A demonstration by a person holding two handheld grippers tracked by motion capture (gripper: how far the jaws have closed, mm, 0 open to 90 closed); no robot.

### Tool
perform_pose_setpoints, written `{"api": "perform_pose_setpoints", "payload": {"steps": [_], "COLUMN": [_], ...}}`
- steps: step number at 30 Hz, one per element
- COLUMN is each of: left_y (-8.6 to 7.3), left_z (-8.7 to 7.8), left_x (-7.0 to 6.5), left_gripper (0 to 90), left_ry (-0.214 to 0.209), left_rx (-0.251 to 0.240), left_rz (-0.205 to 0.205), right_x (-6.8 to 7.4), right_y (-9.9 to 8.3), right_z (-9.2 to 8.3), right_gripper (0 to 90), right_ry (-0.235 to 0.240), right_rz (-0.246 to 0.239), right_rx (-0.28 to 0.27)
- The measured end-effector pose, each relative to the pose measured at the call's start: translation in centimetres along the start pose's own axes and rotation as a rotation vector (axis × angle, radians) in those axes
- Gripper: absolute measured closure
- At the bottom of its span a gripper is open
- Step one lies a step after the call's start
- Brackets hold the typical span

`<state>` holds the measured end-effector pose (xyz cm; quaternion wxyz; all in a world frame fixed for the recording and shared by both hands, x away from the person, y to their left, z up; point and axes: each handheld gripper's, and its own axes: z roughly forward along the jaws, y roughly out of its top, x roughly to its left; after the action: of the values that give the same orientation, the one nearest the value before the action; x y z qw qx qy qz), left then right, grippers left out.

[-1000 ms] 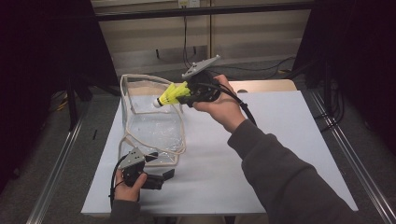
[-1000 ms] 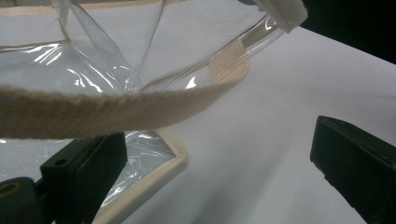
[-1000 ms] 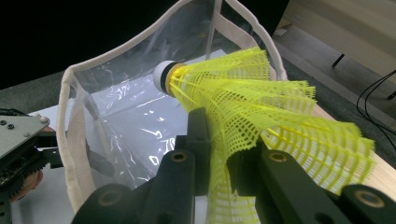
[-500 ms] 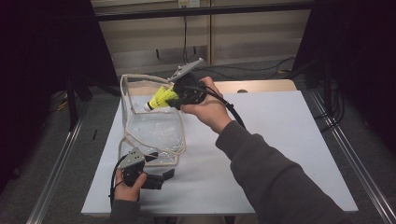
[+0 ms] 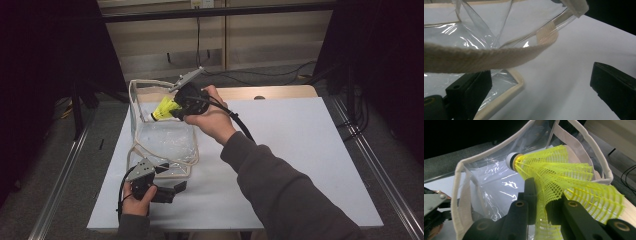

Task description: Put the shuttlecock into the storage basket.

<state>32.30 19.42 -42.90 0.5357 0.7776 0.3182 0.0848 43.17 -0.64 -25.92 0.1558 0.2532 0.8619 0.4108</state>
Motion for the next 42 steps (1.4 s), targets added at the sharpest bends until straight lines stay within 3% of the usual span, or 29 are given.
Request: {"api": "perform_pose_setpoints", "payload": {"steps": [14,42], "left_y": [0.0,0.0], "left_z": [0.0,0.0], "left_x": [0.0,0.0], "left_gripper": [3.8,3.8], "left_ry": [0.0,-0.001], "left_rx": [-0.007,-0.007], "left_rz": [-0.008,-0.006], "right_x": [1.1,2.0], "right_y": [-0.1,-0.2], "right_z": [2.7,5.9], "right_gripper": [80.6,80.5], "right_ry": [0.007,0.019], "right_rz": [-0.006,-0.02], "right_rx": [0.021,0.057]}}
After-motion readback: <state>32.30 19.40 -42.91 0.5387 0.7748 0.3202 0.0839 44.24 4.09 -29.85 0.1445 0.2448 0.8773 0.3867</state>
